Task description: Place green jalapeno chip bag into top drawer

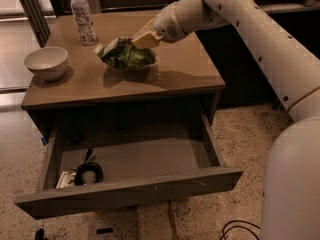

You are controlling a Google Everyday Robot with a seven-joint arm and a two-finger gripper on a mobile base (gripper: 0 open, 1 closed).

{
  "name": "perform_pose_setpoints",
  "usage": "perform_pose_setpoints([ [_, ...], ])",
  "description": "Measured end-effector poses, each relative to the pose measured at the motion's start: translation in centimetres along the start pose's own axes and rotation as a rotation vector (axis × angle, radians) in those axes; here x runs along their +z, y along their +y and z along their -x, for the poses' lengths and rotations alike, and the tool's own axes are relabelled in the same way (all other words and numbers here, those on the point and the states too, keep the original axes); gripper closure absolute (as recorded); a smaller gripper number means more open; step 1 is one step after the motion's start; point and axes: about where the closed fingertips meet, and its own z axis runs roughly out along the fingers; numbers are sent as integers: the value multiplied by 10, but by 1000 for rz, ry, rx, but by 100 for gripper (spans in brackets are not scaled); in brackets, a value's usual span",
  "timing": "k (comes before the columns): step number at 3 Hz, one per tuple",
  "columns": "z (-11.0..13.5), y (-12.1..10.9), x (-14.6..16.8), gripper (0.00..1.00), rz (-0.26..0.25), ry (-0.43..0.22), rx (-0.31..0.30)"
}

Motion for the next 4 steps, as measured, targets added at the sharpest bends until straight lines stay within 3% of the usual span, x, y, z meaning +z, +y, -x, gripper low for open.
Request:
perform_pose_setpoints([
  [1,-19,23,10,100,46,33,19],
  [2,-18,21,12,100,46,32,17],
  [3,-20,35,13,100,79,53,-13],
  [4,-19,65,-7,100,81,74,-85],
])
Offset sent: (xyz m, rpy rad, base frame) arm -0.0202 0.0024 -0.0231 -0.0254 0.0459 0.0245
